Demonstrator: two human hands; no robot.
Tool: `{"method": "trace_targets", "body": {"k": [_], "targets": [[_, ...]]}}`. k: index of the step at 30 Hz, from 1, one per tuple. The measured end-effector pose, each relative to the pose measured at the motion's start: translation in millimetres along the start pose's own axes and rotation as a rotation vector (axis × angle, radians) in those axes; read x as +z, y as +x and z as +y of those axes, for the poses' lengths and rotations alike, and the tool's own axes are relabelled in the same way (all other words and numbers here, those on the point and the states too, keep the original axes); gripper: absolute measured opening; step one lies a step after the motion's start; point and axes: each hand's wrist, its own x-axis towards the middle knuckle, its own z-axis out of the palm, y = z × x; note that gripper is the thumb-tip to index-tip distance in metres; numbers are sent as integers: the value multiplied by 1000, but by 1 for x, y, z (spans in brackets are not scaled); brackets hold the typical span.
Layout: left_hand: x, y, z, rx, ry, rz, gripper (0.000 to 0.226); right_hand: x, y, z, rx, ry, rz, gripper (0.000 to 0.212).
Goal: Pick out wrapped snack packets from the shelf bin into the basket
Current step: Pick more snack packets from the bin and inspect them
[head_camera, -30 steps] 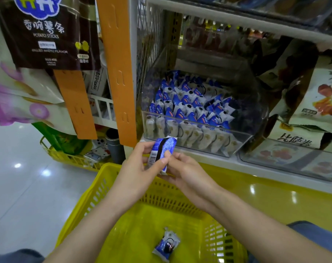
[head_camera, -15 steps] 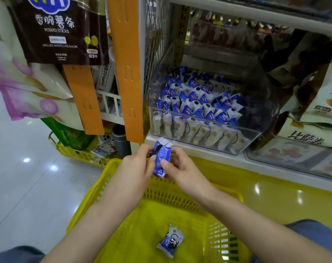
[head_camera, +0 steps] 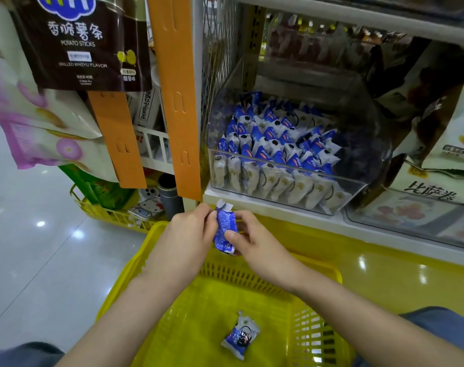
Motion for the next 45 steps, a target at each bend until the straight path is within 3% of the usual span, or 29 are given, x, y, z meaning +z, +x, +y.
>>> {"method": "trace_targets", "body": {"k": [2, 5, 9, 13, 18, 21, 25, 27, 30, 33, 36, 38, 43, 45], "targets": [[3, -1, 2, -18, -75, -15, 17, -2, 2, 0, 24, 23, 43, 29], [7, -2, 4, -5, -138, -45, 36, -7, 4, -3, 62, 172, 68, 29], [8, -2, 2, 16, -188, -66, 39, -9, 2, -6, 105, 276, 53, 27], [9, -2, 1, 10, -237, -49, 33, -9, 1, -9, 76, 236, 56, 28], [5, -2, 0, 31, -186, 36, 18, -9, 1, -7, -24, 15, 24, 29], [4, -1, 0, 53, -170, 61, 16, -10, -1, -7, -47, 99, -30, 28], [1, 4, 6, -123, -470, 37, 32, -16, 0, -10, -22, 244, 7, 51], [0, 5, 10, -198, -631, -33, 37, -17, -1, -10, -56, 134, 81, 66], [1, 3, 15, -184, -632, -57, 24, -17, -3, -7, -167, -140, 171, 75], [2, 5, 14, -183, -600, -16, 22, -15, -4, -4, -219, -230, 173, 67], [1, 6, 12, -191, -604, -18, 27, -16, -3, -9, -202, -69, 153, 32], [0, 6, 12, -203, -631, -13, 28, -20, -2, -12, -193, -20, 157, 20], [-4, 11, 15, -339, -899, 31, 26, -27, -4, -19, -270, -163, 160, 29], [-6, 15, 17, -407, -1052, 9, 21, -29, -5, -22, -258, -81, 179, 22]]}}
